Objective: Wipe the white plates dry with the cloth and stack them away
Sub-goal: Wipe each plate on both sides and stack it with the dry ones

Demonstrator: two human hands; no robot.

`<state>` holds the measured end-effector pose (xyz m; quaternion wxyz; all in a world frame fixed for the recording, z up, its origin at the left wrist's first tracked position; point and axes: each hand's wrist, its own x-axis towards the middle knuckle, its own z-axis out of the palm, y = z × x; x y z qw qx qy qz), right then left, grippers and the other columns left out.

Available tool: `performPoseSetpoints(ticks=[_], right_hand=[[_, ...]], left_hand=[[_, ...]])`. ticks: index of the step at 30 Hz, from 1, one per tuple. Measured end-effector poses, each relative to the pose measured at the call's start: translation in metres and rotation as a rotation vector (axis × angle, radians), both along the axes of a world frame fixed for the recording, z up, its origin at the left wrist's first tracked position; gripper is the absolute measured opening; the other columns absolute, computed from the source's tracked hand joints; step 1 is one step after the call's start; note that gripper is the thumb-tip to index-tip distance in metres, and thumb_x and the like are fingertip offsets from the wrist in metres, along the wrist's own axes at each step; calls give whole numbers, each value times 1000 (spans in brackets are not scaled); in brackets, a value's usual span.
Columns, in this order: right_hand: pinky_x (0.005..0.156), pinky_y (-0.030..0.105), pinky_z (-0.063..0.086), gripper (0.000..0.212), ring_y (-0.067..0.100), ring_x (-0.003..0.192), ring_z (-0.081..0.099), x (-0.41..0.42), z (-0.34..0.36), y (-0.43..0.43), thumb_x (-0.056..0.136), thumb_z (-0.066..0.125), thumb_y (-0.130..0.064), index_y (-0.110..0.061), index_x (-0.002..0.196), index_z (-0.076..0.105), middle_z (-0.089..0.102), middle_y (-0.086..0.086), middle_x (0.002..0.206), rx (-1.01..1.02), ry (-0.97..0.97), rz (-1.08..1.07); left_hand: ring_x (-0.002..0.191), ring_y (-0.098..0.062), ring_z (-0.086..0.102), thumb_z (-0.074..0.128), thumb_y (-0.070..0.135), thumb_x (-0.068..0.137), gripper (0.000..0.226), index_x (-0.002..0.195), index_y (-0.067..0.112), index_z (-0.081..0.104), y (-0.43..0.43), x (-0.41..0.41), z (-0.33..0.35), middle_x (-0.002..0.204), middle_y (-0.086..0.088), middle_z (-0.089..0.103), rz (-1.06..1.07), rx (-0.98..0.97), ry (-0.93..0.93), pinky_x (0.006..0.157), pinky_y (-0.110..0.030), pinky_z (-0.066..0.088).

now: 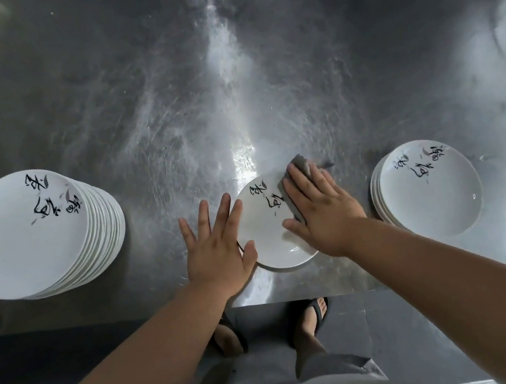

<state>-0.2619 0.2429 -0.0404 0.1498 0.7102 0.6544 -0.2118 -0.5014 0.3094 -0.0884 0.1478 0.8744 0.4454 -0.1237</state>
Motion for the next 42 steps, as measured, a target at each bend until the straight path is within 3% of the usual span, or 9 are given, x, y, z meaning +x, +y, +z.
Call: performPoseSetpoints(ticks=[4,7,12,16,23,32,36,40,42], right_hand=[[126,41,-17,97,25,151,-38,-12,9,-50,88,-5,-78,-19,162,-22,-41,-3,165,-48,123,-219],[127,40,-14,95,20,151,-35,-13,11,-51,88,-5,-74,-20,166,-14,-34,-6,168,-7,160,-251],[129,51,-8,81,28,154,-32,5,3,-3,96,-6,-66,-27,167,-7,-26,-6,171,29,61,72],[129,50,-10,82,29,153,-34,1,-4,25,93,-12,-64,-26,166,-11,-38,-7,163,30,24,188],[127,40,-15,74,27,155,-31,-19,16,-35,109,17,-55,-17,165,-15,-34,-1,168,-36,129,-97],[125,40,-7,78,26,158,-23,-5,9,7,109,20,-57,-15,165,-15,-38,-1,166,-4,163,-127],[128,42,-2,81,26,158,-23,-23,16,-33,108,22,-59,-18,164,-21,-43,-5,163,-55,212,-213],[128,41,1,84,24,159,-20,-34,24,-62,106,20,-65,-20,164,-20,-41,-5,165,-101,236,-270],[128,42,0,85,25,159,-21,-25,24,-49,105,18,-67,-20,164,-19,-39,-4,166,-77,218,-256]], left_hand=[[160,-36,-8,30,65,95,86,165,32,-6,0,0,-2,175,5,-3,-3,17,-53,121,-72,-1],[160,-37,-9,32,72,92,92,166,29,-3,-1,-2,-1,175,4,-11,-21,4,-28,120,-74,-1],[152,-33,-37,26,83,88,98,164,36,-13,-2,4,28,166,7,-38,-162,-7,68,115,-74,-19],[152,-24,-37,26,83,88,98,166,31,-3,2,14,42,172,4,-25,-310,24,95,118,-65,-24],[149,-11,-41,25,88,85,101,163,39,-16,-1,18,30,168,14,-31,-166,-68,73,121,-55,-25],[150,-18,-41,14,84,88,95,162,36,-21,-17,30,32,167,8,-36,-45,-3,118,120,-61,-23],[150,-19,-40,13,84,89,95,161,36,-24,-22,32,35,166,8,-37,-16,5,155,119,-62,-23],[153,-24,-35,13,86,90,96,163,32,-19,-32,38,40,169,2,-31,36,-35,136,118,-58,-29],[159,-29,-20,12,84,93,93,166,30,-10,-43,37,48,174,-3,-18,44,-50,126,117,-56,-31]])
